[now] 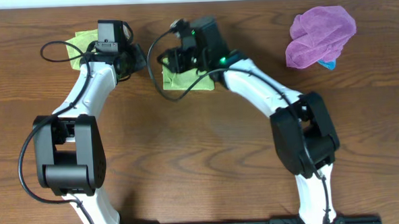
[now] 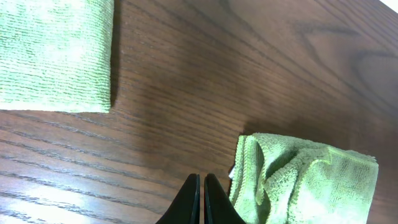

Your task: Fold the cloth

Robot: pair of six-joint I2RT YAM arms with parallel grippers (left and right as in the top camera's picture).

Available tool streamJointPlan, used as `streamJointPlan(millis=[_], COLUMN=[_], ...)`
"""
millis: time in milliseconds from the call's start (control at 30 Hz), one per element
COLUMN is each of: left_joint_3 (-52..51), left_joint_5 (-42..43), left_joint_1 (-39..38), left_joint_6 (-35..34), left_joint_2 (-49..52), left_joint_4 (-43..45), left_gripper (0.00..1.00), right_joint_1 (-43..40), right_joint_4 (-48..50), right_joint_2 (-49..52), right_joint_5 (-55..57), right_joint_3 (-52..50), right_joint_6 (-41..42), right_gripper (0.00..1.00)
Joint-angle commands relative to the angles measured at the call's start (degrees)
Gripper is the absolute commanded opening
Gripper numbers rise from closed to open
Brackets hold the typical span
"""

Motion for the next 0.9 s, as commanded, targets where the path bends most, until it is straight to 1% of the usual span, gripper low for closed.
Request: streamJointPlan(millis=[0, 100, 133, 200, 300, 333, 433, 500, 567, 633, 700, 800, 867], left_joint_3=[1.31, 1.29, 1.31, 1.31, 1.31, 1.31, 1.31, 1.31, 1.31, 1.31, 1.31, 1.31, 1.31], left_joint_5=[-0.04, 2.25, 2.73, 3.85, 5.22, 5.53, 5.66, 5.86, 6.12, 6.62, 6.73, 7.26, 8.04], left_joint_1=[0.35, 0.35, 0.35, 0.35, 0.35, 0.35, 0.35, 0.35, 0.35, 0.35, 0.35, 0.35, 0.37], left_joint_6=[0.63, 0.63, 0.63, 0.61, 0.63, 0.63, 0.63, 0.66, 0.66, 0.66, 0.66, 0.57, 0.59], left_joint_2=[-1.40, -1.40, -1.40, -1.40, -1.40, -1.40, -1.40, -1.40, -1.40, -1.40, -1.40, -1.40, -1.40], left_joint_4=[-0.24, -0.22, -0.22, -0.22, -0.22, -0.22, -0.24, -0.24, -0.22, -0.20, -0.17, -0.17, -0.13], left_gripper=[0.06, 0.06, 0.08, 0.16, 0.19, 0.21, 0.41, 0.50, 0.55, 0.66, 0.74, 0.90, 0.97], right_joint_1=[-2.29, -3.06, -3.08, -2.93, -2.23, -1.90, -0.96, -0.35, 0.17, 0.68, 0.85, 0.59, 0.07], right_joint_4=[-1.60, -3.91, -4.52, -4.94, -4.48, -4.42, -4.26, -4.24, -4.07, -3.58, -3.06, -3.45, -4.15], right_joint_2=[0.83, 1.38, 2.01, 3.28, 5.60, 6.56, 8.76, 9.81, 10.29, 10.27, 10.21, 9.79, 8.74], right_joint_5=[2.08, 2.23, 2.25, 2.16, 1.01, 0.81, -0.61, -1.79, -2.60, -3.04, -3.63, -3.85, -3.74], right_joint_3=[2.10, 2.10, 2.10, 2.08, 2.08, 2.08, 2.08, 2.08, 2.08, 2.10, 2.38, 3.39, 4.02], right_joint_6=[0.72, 0.68, 0.46, 0.52, 1.29, 1.95, 2.71, 3.32, 3.28, 2.99, 2.78, 2.34, 1.20], right_gripper=[0.47, 0.47, 0.47, 0.48, 0.48, 0.48, 0.48, 0.48, 0.48, 0.48, 0.48, 0.48, 0.48])
